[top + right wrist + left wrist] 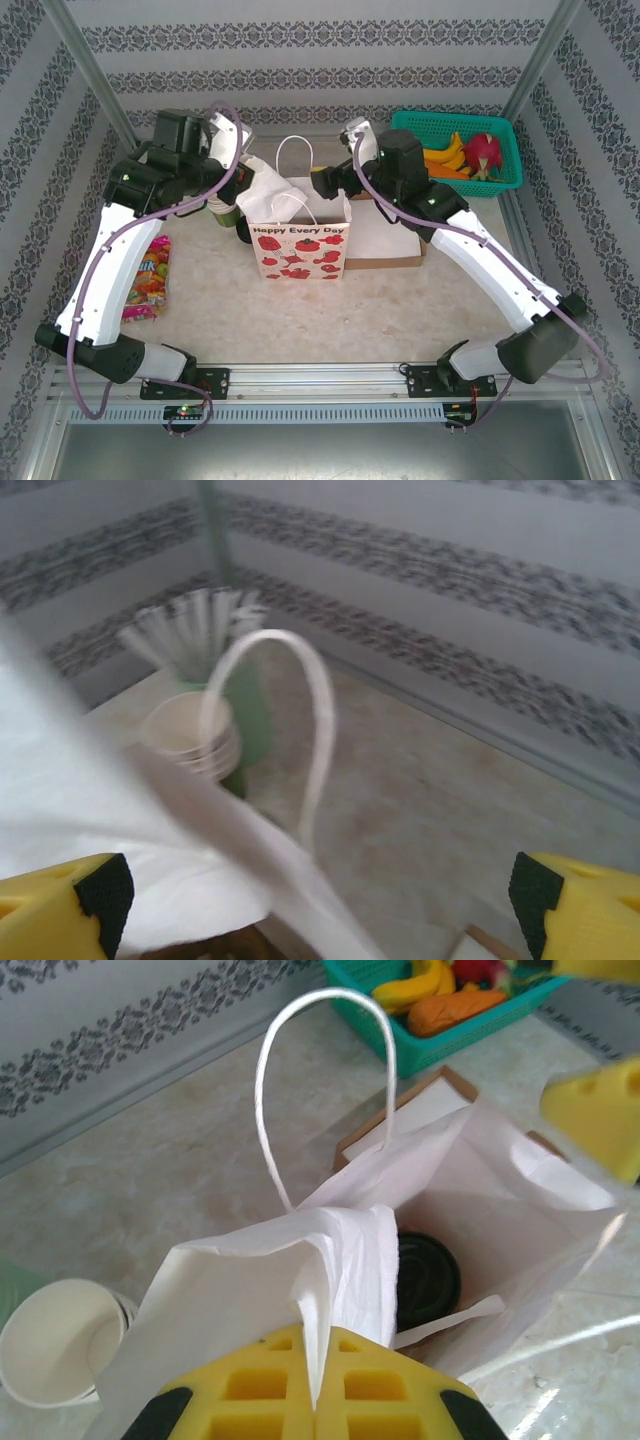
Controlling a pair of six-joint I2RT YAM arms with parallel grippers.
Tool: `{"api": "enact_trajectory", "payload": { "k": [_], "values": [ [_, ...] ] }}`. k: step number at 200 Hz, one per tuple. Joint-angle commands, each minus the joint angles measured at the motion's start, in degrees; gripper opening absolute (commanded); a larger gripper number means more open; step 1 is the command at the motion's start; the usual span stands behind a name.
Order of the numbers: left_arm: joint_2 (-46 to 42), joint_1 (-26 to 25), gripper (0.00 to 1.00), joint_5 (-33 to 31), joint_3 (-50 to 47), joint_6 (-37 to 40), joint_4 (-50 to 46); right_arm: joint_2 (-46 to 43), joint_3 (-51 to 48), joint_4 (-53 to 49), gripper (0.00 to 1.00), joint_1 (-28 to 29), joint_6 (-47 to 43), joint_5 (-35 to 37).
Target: Pack the takeout coffee
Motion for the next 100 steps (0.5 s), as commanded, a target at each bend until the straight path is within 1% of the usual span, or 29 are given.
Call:
{"api": "enact_trajectory", "payload": {
  "k": [1,19,38,59,84,100],
  "values": [
    [1.43,-2.77,0.00,-11.70,2.24,-5.12,-3.64,-2.65,-2.39,0.88,0.98,-0.95,12.57,16.07],
    [3.21,-4.98,0.00,-17.33,3.98,-7.79,-6.07,-4.24,-4.24,0.59,0.98,-2.42,18.07,19.84],
    [4.94,-7.04,0.00,-19.56,5.43,-10.53,-7.70,-5.68,-6.08,0.58,0.98,-4.36,21.74,20.42],
    [5.14,-8.97,0.00,-18.56,4.58,-13.29,-6.55,-6.72,-7.69,1.02,0.98,-6.47,24.31,18.09],
    [4.15,-9.38,0.00,-12.33,2.19,-15.93,-2.45,-7.43,-8.63,1.02,0.98,-8.08,24.13,15.83],
    [4.51,-9.56,0.00,-12.13,1.90,-17.07,-2.05,-7.81,-8.85,1.03,0.98,-8.69,23.04,13.89]
  ]
}}
